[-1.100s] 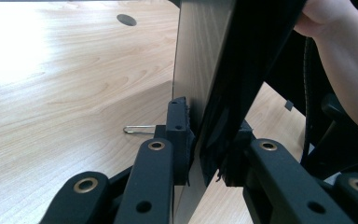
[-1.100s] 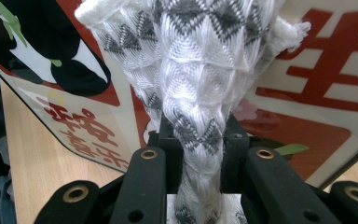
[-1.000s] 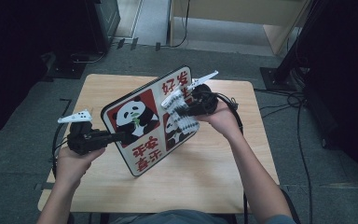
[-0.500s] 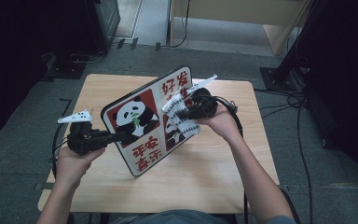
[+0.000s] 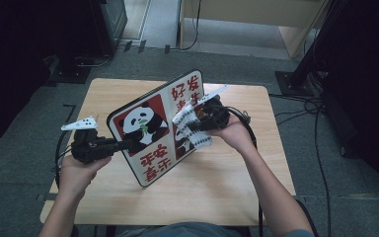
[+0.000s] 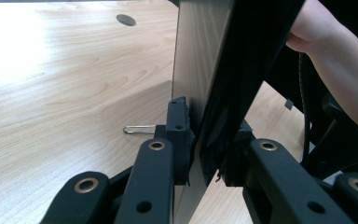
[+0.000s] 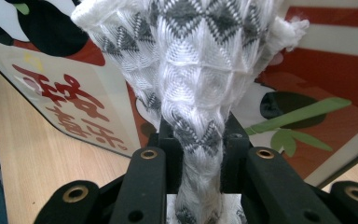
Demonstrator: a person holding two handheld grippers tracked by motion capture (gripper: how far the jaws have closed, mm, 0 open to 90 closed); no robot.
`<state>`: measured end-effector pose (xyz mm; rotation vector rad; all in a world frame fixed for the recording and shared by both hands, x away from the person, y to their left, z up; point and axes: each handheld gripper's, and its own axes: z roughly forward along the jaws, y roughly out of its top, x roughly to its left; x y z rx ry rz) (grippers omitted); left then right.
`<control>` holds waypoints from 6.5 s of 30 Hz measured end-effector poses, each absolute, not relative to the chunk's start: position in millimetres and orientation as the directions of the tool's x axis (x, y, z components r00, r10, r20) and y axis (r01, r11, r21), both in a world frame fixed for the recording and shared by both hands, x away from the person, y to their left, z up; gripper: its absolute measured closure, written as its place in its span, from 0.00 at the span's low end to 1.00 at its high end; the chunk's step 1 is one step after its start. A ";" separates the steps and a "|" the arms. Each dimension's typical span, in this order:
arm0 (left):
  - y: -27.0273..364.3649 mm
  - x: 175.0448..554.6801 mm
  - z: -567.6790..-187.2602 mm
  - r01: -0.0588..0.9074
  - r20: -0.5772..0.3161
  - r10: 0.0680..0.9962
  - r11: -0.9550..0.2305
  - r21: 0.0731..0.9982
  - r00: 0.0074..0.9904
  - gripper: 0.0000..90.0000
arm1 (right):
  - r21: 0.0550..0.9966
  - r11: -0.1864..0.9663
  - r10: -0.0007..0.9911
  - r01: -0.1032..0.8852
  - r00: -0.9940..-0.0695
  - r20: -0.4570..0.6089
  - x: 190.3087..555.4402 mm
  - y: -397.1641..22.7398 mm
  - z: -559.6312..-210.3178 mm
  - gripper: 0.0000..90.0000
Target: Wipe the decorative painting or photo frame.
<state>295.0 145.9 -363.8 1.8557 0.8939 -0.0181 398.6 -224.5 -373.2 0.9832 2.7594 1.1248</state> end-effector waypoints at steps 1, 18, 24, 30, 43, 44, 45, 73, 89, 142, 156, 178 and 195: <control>145.9 295.0 -363.8 0.583 -0.395 0.567 -0.193 0.789 0.723 0.87 | 0.631 0.546 0.553 0.551 -0.803 0.222 398.6 -224.7 -373.9 0.85; 146.0 295.1 -363.8 0.583 -0.396 0.566 -0.194 0.789 0.723 0.87 | 0.602 0.565 0.556 0.564 -0.800 0.227 394.1 -225.4 -393.1 0.85; 146.3 295.2 -363.8 0.584 -0.397 0.563 -0.196 0.788 0.725 0.87 | 0.578 0.577 0.564 0.577 -0.793 0.229 392.0 -225.3 -402.0 0.85; 146.6 295.7 -364.1 0.584 -0.399 0.561 -0.195 0.788 0.725 0.87 | 0.574 0.571 0.570 0.586 -0.787 0.237 390.3 -230.1 -413.0 0.85; 146.5 295.6 -363.8 0.582 -0.395 0.561 -0.200 0.788 0.728 0.87 | 0.538 0.586 0.582 0.606 -0.777 0.241 386.3 -232.7 -434.7 0.85; 146.5 295.6 -363.8 0.582 -0.395 0.560 -0.200 0.788 0.728 0.87 | 0.533 0.587 0.585 0.610 -0.774 0.243 386.0 -232.7 -435.9 0.85; 146.5 295.6 -363.7 0.582 -0.395 0.560 -0.200 0.788 0.728 0.87 | 0.528 0.590 0.585 0.610 -0.774 0.241 385.8 -232.5 -437.6 0.85; 145.9 295.2 -363.6 0.582 -0.395 0.564 -0.197 0.789 0.725 0.86 | 0.529 0.584 0.587 0.616 -0.770 0.249 380.8 -233.0 -427.5 0.85; 145.9 295.8 -363.8 0.588 -0.402 0.566 -0.189 0.787 0.720 0.86 | 0.641 0.552 0.554 0.533 -0.809 0.196 378.8 -230.2 -352.6 0.86; 148.0 297.6 -365.5 0.593 -0.420 0.550 -0.179 0.785 0.721 0.86 | 0.742 0.535 0.476 0.404 -0.870 0.130 399.4 -185.0 -289.4 0.85; 148.7 297.6 -365.9 0.592 -0.421 0.544 -0.182 0.785 0.726 0.86 | 0.718 0.551 0.481 0.425 -0.865 0.143 396.1 -185.8 -299.6 0.84; 149.4 298.1 -366.6 0.610 -0.445 0.542 -0.165 0.775 0.713 0.85 | 0.672 0.582 0.487 0.458 -0.858 0.163 392.2 -185.7 -322.7 0.84; 149.4 298.3 -366.6 0.617 -0.455 0.540 -0.160 0.770 0.708 0.84 | 0.628 0.610 0.493 0.483 -0.852 0.177 388.3 -186.5 -340.6 0.84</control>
